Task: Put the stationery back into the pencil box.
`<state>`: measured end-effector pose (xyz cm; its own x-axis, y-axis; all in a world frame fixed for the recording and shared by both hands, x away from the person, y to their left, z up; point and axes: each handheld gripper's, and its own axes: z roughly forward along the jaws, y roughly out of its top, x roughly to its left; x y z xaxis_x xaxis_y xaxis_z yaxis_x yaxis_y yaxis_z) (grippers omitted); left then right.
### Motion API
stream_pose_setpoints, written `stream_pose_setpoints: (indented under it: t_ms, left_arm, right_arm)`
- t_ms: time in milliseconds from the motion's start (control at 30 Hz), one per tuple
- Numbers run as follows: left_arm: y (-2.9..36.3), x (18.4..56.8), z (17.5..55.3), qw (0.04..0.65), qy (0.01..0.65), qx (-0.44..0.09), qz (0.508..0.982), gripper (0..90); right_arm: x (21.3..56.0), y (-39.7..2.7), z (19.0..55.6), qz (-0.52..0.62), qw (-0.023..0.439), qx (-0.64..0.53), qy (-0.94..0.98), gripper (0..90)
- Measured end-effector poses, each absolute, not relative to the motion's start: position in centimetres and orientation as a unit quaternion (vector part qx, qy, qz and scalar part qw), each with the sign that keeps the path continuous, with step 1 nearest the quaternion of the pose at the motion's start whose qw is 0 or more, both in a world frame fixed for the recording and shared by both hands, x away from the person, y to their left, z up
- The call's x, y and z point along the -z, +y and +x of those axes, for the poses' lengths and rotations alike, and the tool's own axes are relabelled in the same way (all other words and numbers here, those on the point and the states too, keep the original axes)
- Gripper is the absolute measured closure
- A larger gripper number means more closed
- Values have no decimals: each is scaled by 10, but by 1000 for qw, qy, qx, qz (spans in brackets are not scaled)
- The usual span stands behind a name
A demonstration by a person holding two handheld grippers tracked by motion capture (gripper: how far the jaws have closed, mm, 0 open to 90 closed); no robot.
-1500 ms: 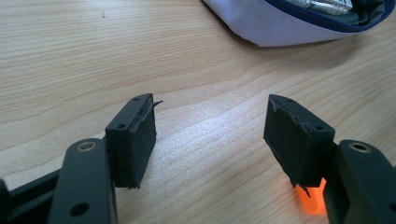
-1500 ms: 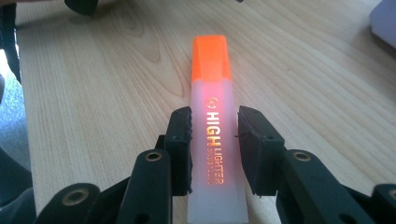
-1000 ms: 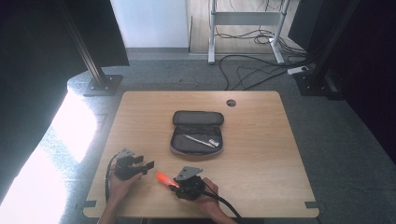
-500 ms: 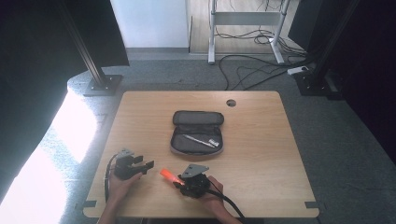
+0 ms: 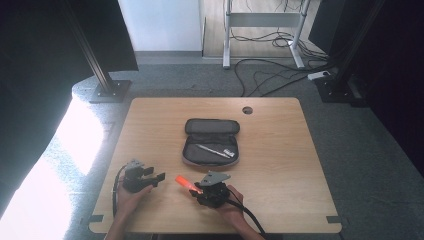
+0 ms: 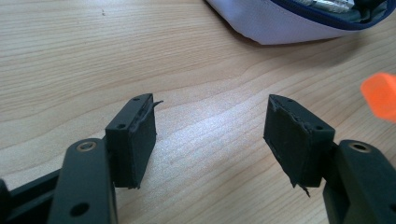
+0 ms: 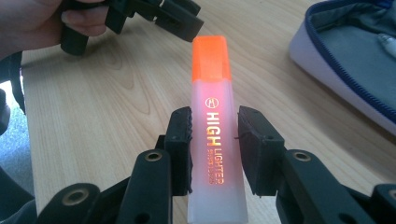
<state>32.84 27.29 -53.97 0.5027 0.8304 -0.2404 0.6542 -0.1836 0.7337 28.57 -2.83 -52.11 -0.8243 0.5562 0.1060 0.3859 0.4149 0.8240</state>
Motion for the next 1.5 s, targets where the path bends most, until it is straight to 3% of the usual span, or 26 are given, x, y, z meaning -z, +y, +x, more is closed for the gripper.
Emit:
stream_pose_setpoints:
  t_ms: [1500]
  left_arm:
    - [271, 544, 329, 407, 490, -103, 764, 346]
  right_arm:
    - [504, -60, 330, 312, 120, -480, 811, 653]
